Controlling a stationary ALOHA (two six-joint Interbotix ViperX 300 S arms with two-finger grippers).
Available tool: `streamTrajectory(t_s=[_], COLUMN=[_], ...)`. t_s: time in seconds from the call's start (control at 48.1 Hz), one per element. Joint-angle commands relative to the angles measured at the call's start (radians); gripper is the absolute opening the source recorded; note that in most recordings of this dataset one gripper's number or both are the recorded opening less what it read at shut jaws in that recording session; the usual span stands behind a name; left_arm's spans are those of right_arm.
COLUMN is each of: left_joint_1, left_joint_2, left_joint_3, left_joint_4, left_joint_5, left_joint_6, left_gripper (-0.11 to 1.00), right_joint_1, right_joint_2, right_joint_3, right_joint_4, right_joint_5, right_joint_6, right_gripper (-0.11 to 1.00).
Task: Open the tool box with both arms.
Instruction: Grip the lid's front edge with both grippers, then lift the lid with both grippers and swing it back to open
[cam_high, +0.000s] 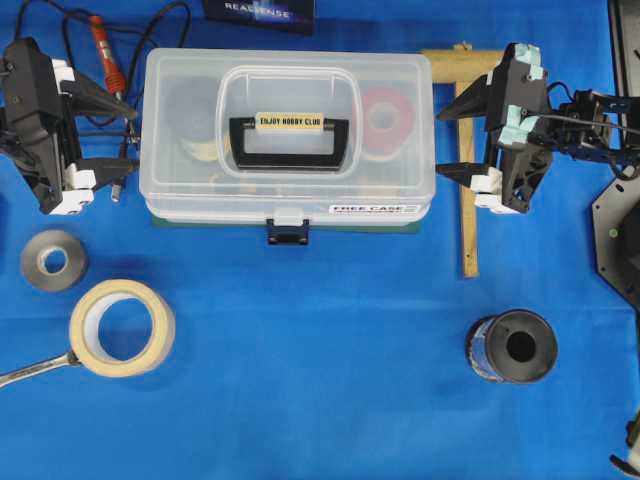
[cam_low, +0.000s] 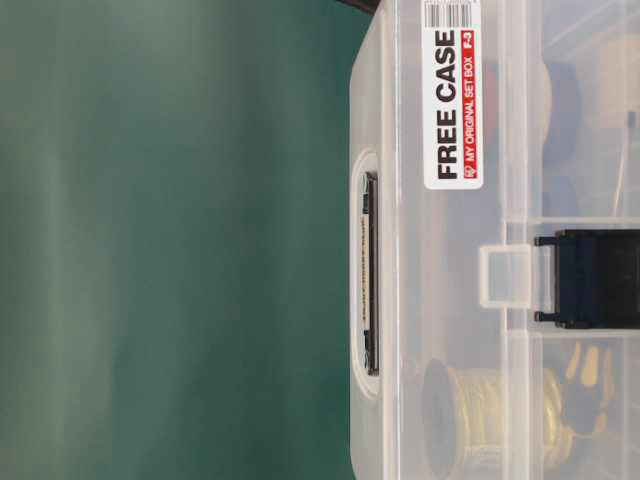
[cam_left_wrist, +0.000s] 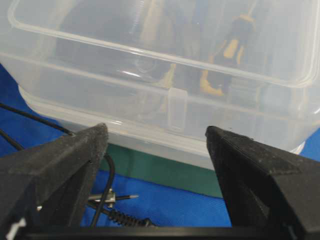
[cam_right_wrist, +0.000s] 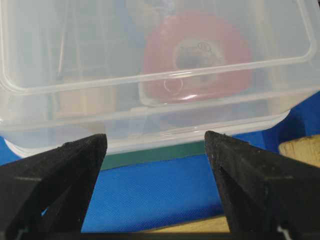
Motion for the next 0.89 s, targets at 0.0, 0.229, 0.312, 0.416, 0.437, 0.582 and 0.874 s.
streamTrajectory(t_s=[0.0, 0.229, 0.312, 0.416, 0.437, 0.582, 0.874], left_joint_1=[-0.009, -0.02, -0.02, -0.02, -0.02, -0.018, -0.008], left_joint_2=[-0.014, -0.066, -0.071, -0.072, -0.072, -0.072, -0.081], left_joint_3=[-0.061, -0.074, -0.075, -0.08, -0.081, -0.094, -0.106], left_joint_4=[-0.003, -0.005, -0.005, -0.005, -0.005, -0.005, -0.005], left_joint_5=[-0.028, -0.026, -0.026, -0.031, -0.031, -0.031, -0.031], left_joint_6=[-0.006, -0.008, -0.008, -0.008, -0.008, -0.006, -0.006], left_gripper=[0.78, 0.78, 0.78, 0.78, 0.78, 0.78, 0.78], right_joint_1=[0.006, 0.005, 0.006, 0.005, 0.006, 0.002, -0.018], right_joint_2=[-0.023, -0.064, -0.08, -0.1, -0.106, -0.126, -0.13], right_joint_3=[-0.06, -0.08, -0.081, -0.083, -0.084, -0.089, -0.098], right_joint_4=[0.003, -0.006, -0.015, -0.023, -0.026, -0.032, -0.038], right_joint_5=[-0.009, 0.012, 0.012, 0.012, 0.012, 0.008, -0.028], right_joint_6=[0.002, -0.003, -0.003, -0.003, -0.003, -0.003, -0.005], right_gripper=[0.82, 0.82, 0.82, 0.82, 0.82, 0.82, 0.82])
